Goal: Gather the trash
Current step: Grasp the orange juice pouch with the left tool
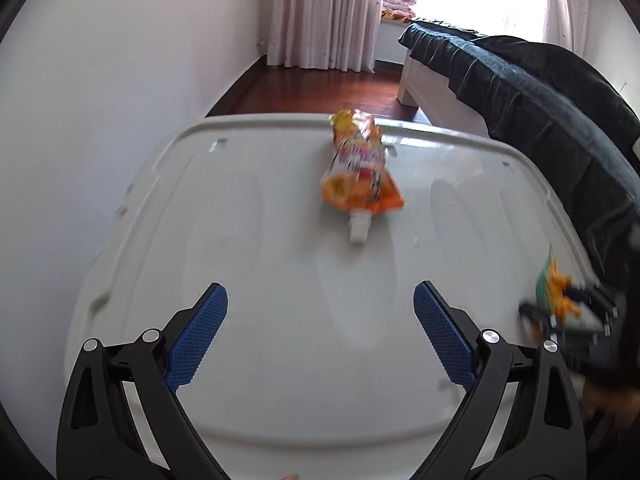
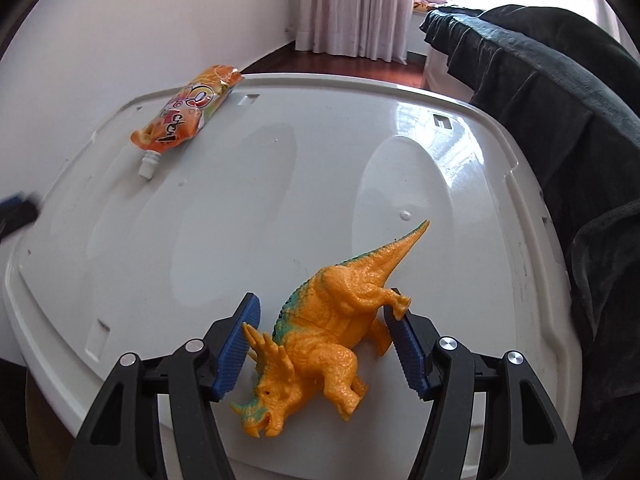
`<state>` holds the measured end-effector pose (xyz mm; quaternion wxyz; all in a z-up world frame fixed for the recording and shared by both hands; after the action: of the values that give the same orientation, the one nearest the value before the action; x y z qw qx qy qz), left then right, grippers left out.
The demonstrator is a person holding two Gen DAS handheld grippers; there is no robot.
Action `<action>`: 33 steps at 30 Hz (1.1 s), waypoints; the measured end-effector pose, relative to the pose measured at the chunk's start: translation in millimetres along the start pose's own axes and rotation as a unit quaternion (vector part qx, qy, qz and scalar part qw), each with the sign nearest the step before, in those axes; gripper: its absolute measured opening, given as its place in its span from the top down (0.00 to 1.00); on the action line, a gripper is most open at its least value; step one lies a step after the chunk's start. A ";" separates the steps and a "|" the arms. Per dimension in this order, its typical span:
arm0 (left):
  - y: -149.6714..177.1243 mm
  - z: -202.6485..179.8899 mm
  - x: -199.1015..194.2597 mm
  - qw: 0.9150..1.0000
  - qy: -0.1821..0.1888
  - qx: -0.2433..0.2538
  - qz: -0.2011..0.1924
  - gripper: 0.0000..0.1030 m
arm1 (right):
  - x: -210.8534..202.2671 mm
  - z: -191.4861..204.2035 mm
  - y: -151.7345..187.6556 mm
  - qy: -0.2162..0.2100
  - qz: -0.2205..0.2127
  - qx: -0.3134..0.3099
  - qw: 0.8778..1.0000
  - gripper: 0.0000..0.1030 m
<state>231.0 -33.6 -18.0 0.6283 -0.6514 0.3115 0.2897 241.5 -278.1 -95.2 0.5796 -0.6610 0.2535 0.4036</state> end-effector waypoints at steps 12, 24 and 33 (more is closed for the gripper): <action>-86.5 -30.1 117.2 0.999 -0.021 0.000 0.039 0.11 | 3.0 -9.1 -5.2 -0.038 0.008 0.016 0.999 0.38; -93.6 -30.2 161.6 0.998 -0.032 0.020 0.044 0.07 | 7.2 -12.8 -11.1 -0.042 0.015 0.036 0.998 0.38; -92.2 -33.5 144.5 0.998 -0.045 0.037 0.012 0.63 | 8.3 -9.9 -13.1 -0.025 0.015 0.046 0.999 0.39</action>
<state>393.7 -71.5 -68.8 0.6620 -0.6099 0.3013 0.3145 258.9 -284.1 -94.7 0.6093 -0.6195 0.2667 0.4170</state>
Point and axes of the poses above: each gripper's, at about its wrist camera, not at the fingertips, and x roughly the way its jaws point, z to its left, y to its underside, the point moved 4 cm from there along x, roughly the way its jaws point, and after that the axes turned 2 degrees about x, right-handed, at the moved point
